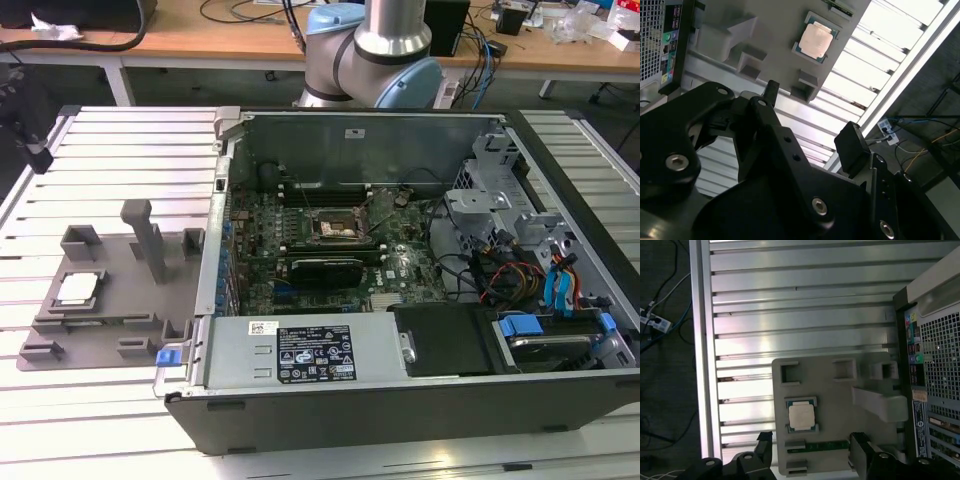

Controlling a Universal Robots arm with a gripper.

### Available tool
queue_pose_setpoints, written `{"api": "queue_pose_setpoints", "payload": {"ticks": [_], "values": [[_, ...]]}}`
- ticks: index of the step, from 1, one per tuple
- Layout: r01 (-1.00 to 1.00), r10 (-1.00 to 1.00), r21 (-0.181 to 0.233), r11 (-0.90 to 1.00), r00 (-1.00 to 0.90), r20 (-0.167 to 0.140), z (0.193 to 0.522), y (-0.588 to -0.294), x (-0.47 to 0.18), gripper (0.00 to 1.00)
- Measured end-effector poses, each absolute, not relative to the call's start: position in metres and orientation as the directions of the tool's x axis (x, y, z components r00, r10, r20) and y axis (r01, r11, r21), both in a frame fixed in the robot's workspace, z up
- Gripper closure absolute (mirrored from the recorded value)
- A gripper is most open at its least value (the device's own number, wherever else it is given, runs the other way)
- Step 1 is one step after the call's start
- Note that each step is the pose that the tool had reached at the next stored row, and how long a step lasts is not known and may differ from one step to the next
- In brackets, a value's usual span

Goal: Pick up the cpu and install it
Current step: 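Pick up the cpu and move it towards the insertion slot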

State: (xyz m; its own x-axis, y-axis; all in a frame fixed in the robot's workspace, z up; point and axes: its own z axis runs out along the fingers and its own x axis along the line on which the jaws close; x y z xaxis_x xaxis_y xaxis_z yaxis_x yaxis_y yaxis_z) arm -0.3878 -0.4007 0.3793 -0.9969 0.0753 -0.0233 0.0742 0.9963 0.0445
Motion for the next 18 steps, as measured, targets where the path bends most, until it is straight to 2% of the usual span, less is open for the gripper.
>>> {"api": "queue_pose_setpoints", "payload": {"ticks": [18], "values": [[0.074,0.075,0.044,0.996,-0.997,-0.023,0.358,-0.401,-0.388,0.28]]}}
